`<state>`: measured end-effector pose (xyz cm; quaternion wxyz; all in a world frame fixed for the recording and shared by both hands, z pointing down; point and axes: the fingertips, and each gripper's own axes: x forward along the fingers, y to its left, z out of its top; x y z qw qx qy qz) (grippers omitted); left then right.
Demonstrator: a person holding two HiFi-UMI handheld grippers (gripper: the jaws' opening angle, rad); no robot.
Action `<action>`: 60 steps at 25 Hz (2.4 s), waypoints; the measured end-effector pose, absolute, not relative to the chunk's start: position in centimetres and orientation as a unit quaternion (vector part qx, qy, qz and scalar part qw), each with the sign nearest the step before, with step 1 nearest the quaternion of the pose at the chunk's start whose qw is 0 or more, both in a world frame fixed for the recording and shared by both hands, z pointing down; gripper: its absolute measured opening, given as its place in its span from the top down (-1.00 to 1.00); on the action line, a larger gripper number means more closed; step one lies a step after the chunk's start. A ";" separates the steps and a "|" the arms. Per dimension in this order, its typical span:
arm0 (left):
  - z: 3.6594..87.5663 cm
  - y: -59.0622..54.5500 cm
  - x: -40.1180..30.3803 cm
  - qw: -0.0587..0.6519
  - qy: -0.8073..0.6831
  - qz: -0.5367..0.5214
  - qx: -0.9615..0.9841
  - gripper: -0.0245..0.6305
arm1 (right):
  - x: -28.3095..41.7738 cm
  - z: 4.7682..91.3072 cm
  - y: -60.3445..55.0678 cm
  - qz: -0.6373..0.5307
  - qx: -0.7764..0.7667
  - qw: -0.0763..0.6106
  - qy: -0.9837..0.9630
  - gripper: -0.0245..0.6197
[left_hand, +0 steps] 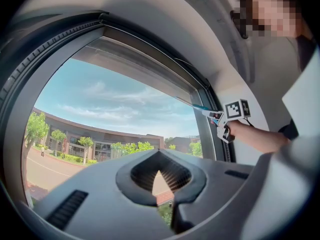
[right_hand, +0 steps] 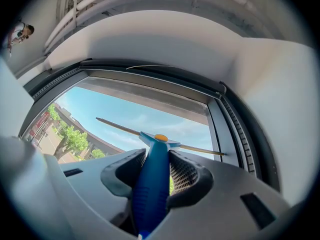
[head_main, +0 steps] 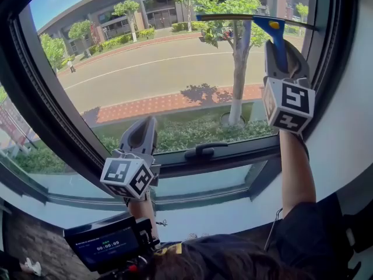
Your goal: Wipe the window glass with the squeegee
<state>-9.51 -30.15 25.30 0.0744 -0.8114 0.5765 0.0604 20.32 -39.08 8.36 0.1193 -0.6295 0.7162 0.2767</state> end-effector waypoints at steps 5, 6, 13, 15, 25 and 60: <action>25.7 -30.1 -9.9 0.071 0.579 0.057 -0.810 0.92 | 20.2 10.2 -38.9 0.272 -0.632 0.113 0.717 0.48; 25.8 -30.1 -9.8 0.070 0.579 0.057 -0.810 0.92 | 20.1 10.4 -38.8 0.271 -0.632 0.111 0.717 0.48; 26.0 -30.1 -9.5 0.069 0.575 0.057 -0.813 0.92 | 20.4 12.9 -38.7 0.263 -0.633 0.101 0.721 0.48; 26.2 -30.1 -9.4 0.069 0.575 0.056 -0.813 0.92 | 20.5 13.6 -38.7 0.258 -0.634 0.099 0.723 0.48; 26.8 -30.3 -9.2 0.062 0.574 0.052 -0.815 0.92 | 20.9 17.8 -38.5 0.237 -0.635 0.079 0.731 0.48; 28.6 -30.0 -7.8 0.037 0.565 0.066 -0.821 0.92 | 20.9 27.3 -37.6 0.183 -0.637 0.028 0.749 0.48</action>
